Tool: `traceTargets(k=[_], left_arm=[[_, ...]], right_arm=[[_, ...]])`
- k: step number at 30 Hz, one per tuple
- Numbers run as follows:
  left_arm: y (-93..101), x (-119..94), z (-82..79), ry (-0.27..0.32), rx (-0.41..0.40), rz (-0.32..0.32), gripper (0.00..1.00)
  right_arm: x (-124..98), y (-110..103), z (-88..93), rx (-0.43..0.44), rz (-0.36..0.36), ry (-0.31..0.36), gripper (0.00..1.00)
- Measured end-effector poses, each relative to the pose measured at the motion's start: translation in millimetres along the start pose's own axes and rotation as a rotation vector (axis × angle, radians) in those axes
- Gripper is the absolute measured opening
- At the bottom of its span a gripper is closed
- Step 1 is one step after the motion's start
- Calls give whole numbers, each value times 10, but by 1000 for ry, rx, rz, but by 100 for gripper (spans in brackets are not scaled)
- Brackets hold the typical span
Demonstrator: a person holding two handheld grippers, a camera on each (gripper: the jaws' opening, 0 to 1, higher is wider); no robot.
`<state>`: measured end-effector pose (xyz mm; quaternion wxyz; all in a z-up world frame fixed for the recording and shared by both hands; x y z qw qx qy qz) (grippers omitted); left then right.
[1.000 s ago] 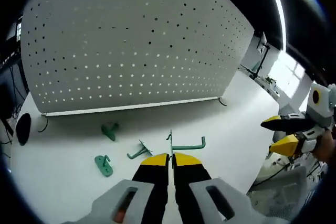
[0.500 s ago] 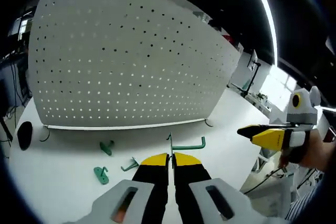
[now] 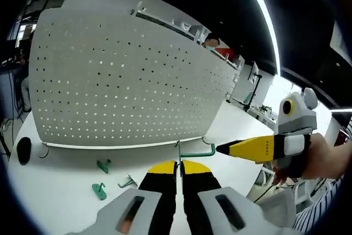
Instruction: Insert the hook assembly into the mounting plate slot until the hook locks in place.
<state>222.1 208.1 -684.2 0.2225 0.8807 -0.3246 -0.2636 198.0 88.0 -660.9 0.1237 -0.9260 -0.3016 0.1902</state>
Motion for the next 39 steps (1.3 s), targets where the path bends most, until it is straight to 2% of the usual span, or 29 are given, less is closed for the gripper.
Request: traceTargets(k=[5, 7, 9, 15, 39], left_arm=[[66, -38, 9, 33, -4, 44, 1], [94, -45, 0, 45, 1, 66, 1], [136, -62, -5, 62, 5, 86, 1], [175, -56, -2, 67, 21, 101, 1], [171, -40, -37, 88, 46, 103, 1]], right_arm=[[51, -95, -20, 45, -38, 7, 27], [75, -136, -27, 159, -64, 27, 25], [84, -131, -21, 194, -76, 32, 22], [85, -119, -44, 189, -73, 38, 13], [154, -129, -12, 180, -83, 21, 2]])
Point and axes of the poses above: the point that each gripper's makers call its tool centre point, and the gripper's own axes: x roughly forward along the fingers, y roughly to its right, z roughly out of its underside, the point moved 6 cm from there along -x, roughly backward along the fingers, and after that the axes turned 15 degrees about -x, right-handed, at the moved point
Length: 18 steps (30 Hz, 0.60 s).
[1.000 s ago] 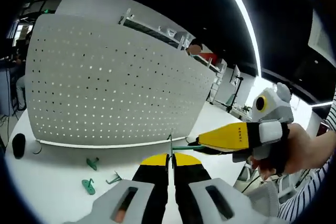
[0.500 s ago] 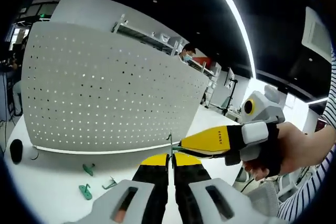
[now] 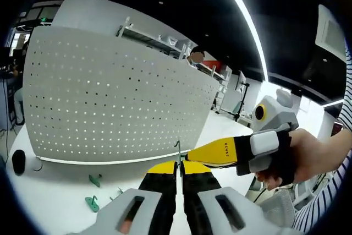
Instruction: Insert the hook assembly into the mounting plate slot until the hook locks in place.
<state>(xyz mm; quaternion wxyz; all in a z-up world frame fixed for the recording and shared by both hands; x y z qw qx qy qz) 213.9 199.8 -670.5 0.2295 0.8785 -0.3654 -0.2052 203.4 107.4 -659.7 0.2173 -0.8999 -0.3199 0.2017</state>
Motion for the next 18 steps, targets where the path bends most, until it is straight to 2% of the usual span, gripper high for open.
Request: traceTargets(k=[12, 18], left_arm=[[-28, -45, 30, 8, 17, -13, 2], [-38, -88, 34, 14, 13, -22, 2]], right_arm=[[28, -33, 41, -3, 11, -12, 1], [45, -76, 51, -59, 8, -20, 0]])
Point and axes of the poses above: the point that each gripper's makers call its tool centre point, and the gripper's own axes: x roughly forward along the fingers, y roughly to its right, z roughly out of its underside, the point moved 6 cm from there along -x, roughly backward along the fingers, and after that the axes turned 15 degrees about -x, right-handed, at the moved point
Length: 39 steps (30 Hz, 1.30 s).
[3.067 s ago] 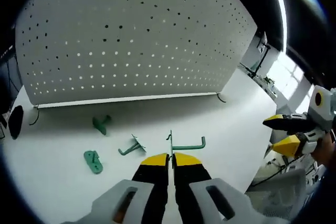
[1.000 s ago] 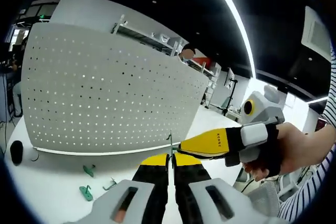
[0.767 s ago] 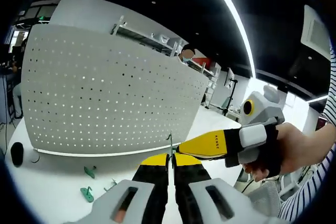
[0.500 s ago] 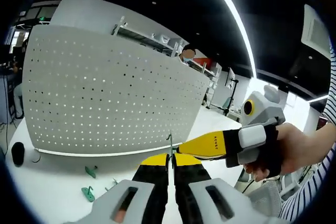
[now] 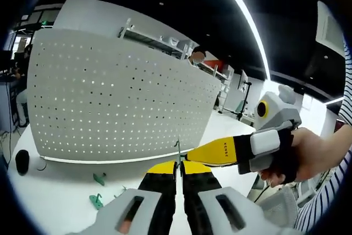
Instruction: Insert the hook assembly into the mounting plate slot until the hook locks in place.
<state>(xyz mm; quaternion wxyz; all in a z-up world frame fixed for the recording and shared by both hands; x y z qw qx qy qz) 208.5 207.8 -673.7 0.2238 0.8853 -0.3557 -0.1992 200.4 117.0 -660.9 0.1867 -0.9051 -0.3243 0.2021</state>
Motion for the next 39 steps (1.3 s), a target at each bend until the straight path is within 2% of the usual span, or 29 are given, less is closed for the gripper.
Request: traceTargets(k=[7, 10, 12, 14, 17, 20, 24, 28, 33, 39], left_arm=[[-30, -85, 0, 1, 4, -8, 3], [-51, -120, 12, -17, -43, -13, 4], [-68, -136, 21, -25, -42, -15, 4], [-80, -156, 32, -42, -28, -21, 4], [-100, -176, 31, -55, -6, -32, 7], [-132, -194, 41, -63, -20, -44, 13], [-167, -215, 38, -61, -31, -44, 20], [-230, -235, 52, -65, -51, -72, 35], [-329, -276, 83, -57, -75, -90, 40], [-402, -296, 107, -70, -79, -109, 51]], right_arm=[[35, -86, 18, -88, -6, -28, 0], [51, -127, 28, -129, -19, -46, 0], [62, -152, 43, -193, -17, -63, 0], [75, -189, 55, -215, -28, -71, 0], [95, -229, 52, -347, -38, -91, 0], [116, -263, 46, -425, -44, -102, 0], [139, -314, 28, -438, -58, -101, 0], [166, -327, 25, -561, -38, -105, 0], [185, -379, 37, -617, -23, -91, 0], [215, -395, 38, -643, 13, -64, 0]])
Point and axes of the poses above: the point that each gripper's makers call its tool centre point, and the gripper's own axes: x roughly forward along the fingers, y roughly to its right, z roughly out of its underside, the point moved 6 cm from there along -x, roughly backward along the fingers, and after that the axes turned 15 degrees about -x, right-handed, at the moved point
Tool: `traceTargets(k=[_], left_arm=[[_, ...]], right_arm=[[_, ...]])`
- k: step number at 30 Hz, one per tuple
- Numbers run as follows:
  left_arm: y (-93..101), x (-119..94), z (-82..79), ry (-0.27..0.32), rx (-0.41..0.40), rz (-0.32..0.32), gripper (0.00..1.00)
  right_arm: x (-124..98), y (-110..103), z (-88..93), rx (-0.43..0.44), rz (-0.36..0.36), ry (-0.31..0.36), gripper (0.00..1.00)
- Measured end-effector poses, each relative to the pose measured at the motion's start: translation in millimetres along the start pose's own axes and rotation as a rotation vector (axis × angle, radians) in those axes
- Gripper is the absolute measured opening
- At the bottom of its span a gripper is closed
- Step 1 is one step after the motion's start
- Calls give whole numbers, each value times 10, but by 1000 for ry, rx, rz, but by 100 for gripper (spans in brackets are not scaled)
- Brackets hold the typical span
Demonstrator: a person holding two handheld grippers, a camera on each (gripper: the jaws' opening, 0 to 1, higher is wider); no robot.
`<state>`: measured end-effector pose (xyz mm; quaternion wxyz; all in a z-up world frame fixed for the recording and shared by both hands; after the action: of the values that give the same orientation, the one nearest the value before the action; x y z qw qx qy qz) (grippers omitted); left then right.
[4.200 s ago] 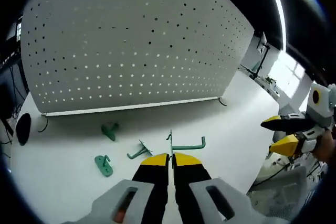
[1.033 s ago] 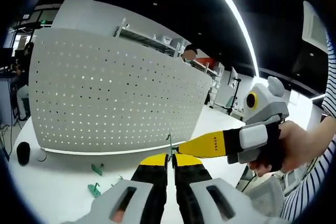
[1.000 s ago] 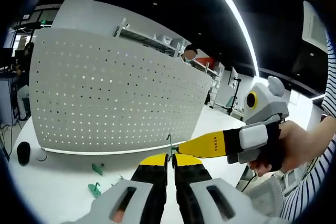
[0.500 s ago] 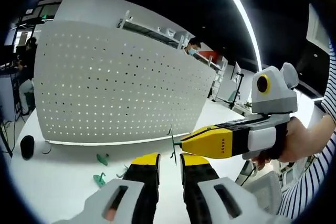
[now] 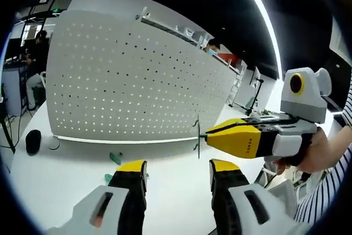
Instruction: Insert the hook assembly into the mounting plate slot until the hook locks in place.
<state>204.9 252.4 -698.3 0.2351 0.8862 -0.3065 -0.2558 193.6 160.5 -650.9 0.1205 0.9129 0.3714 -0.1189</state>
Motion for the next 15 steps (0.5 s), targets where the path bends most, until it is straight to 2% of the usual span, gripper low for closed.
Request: traceTargets(k=[7, 13, 15], left_arm=[[-81, -37, 59, -8, -7, -9, 59], [-90, -75, 204, -38, -5, -6, 63], [-96, -83, 263, -48, -4, -6, 65]], right_arm=[[44, 48, -73, -16, 77, 52, 0], [65, 162, -158, -10, 181, 109, 0], [73, 184, -172, -9, 197, 116, 0]])
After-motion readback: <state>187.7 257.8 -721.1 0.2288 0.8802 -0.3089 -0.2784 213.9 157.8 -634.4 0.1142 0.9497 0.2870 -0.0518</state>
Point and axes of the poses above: the point that each gripper's makers call its tool centre point, and the gripper's own axes: x roughly forward along the fingers, y roughly to its right, z roughly out of its underside, the point moved 6 cm from there along -x, roughly backward along the fingers, and after that the axes turned 15 degrees about -x, right-handed, at the moved point
